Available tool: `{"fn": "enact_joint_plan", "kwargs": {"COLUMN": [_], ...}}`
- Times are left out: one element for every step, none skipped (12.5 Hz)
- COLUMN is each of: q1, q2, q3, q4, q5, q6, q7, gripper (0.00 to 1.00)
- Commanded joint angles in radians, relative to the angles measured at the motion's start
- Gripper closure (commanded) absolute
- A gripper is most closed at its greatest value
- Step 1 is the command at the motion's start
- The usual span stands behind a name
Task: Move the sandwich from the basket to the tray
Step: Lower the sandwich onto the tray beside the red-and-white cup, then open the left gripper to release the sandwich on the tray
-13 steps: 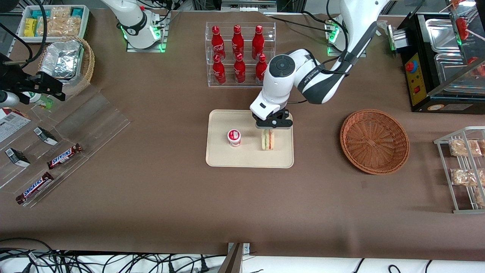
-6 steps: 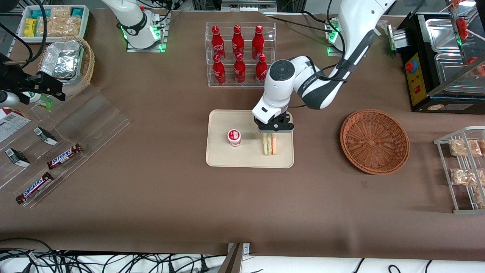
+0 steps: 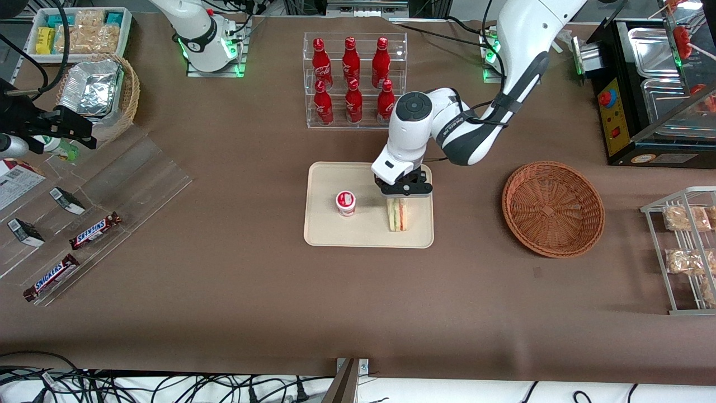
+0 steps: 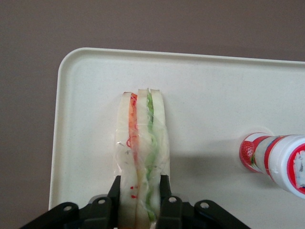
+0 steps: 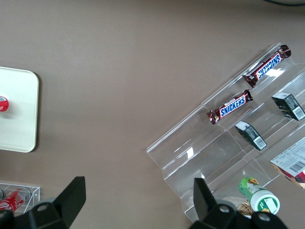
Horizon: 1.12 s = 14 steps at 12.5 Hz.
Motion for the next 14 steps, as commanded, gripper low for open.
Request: {"fn": "enact_joint_plan", "kwargs": {"q1": [-0.001, 0.001, 0.001, 0.001, 0.001, -0.002, -0.004, -0.007, -0.01, 0.001, 0.01, 0.013, 0.013, 0.016], "q2": [0.005, 0.006, 0.006, 0.006, 0.005, 0.002, -0.007, -0.021, -0.047, -0.066, -0.073, -0.087, -0.101, -0.115], "q3": [-0.002, -0.002, -0.002, -0.002, -0.003, -0.005, -0.009, -0.014, -0.021, -0.055, -0.087, -0.1, -0.11, -0.114], "q4": [0.002, 0.002, 0.002, 0.001, 0.002, 0.005, 0.005, 0.011, 0.015, 0.028, 0.065, 0.109, 0.155, 0.2], "q5": [0.048, 0.06, 0.069, 0.069, 0.071, 0.069, 0.071, 0.066, 0.054, 0.042, 0.004, -0.042, -0.082, -0.118], "q6": [0.009, 0.009, 0.007, 0.007, 0.006, 0.001, -0.002, -0.008, -0.041, -0.104, -0.168, -0.243, -0.32, -0.388], "q7": [-0.033, -0.034, -0.034, -0.034, -0.036, -0.058, -0.095, -0.117, -0.12, -0.12, -0.119, -0.112, -0.106, -0.093], "gripper": [0.62, 0.33, 0.09, 0.0, 0.0, 0.0, 0.0, 0.0, 0.0, 0.0, 0.0, 0.0, 0.0, 0.0]}}
